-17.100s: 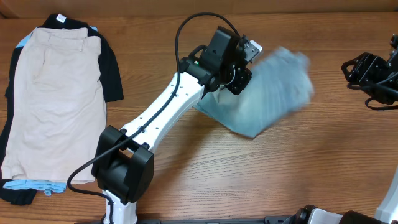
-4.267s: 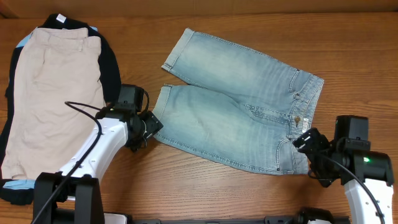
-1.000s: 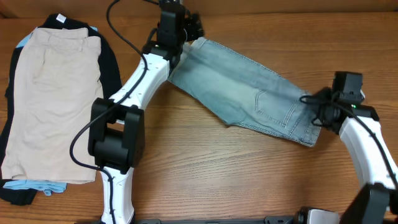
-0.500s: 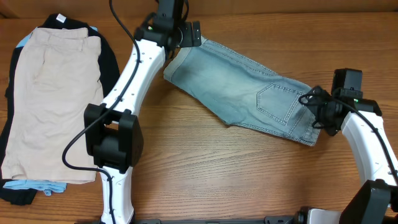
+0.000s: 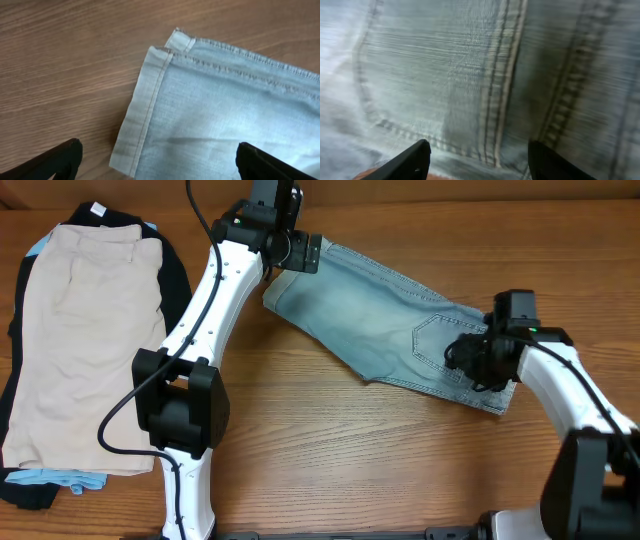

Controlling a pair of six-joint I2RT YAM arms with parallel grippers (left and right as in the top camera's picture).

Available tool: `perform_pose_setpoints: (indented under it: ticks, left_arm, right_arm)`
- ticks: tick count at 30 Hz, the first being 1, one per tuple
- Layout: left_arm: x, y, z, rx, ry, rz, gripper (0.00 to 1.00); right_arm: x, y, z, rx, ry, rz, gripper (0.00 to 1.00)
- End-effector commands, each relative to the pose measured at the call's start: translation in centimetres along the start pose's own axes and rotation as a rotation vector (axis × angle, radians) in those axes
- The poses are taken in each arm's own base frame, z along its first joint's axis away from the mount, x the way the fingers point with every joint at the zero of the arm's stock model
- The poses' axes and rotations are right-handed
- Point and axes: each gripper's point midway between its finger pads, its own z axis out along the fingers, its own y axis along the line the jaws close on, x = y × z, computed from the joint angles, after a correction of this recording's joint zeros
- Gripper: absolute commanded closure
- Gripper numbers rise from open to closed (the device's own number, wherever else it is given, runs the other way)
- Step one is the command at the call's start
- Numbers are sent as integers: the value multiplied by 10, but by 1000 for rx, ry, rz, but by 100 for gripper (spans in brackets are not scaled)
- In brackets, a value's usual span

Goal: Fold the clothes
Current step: 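Lift the shorts with both grippers and fold the top half down over the bottom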

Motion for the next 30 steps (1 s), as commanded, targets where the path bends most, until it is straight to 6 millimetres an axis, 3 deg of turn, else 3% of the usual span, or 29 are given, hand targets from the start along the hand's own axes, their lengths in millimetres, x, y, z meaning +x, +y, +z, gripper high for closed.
perform_pose_setpoints:
  ticks: [1,5,12,14,21,23,26,30]
  left_arm:
    - [-7,0,-12,9,-20,65,0]
    - [-2,-1,-5,20,-13,168,1]
    - [19,-29,34,155,35,317,13]
    - [29,-34,48,164,62,353,19]
    - [62,-35,86,123,166,396,71]
    - [68,-24,94,63,196,337,87]
    - [82,-9,103,-24,247,256,90]
    - [110,-4,116,-40,343,206,94]
  right_arm:
    - [-4,1,15,5,25,52,33]
    - [-6,0,27,7,36,56,27]
    - [-9,12,23,-48,32,27,5]
    - [-8,22,16,-97,46,0,0]
    - [-8,31,-30,-110,48,-8,0]
    - [-12,32,-44,-120,23,-6,0]
    - [-19,33,-59,-136,-24,-4,0]
    - [-28,32,-72,-147,-64,6,0]
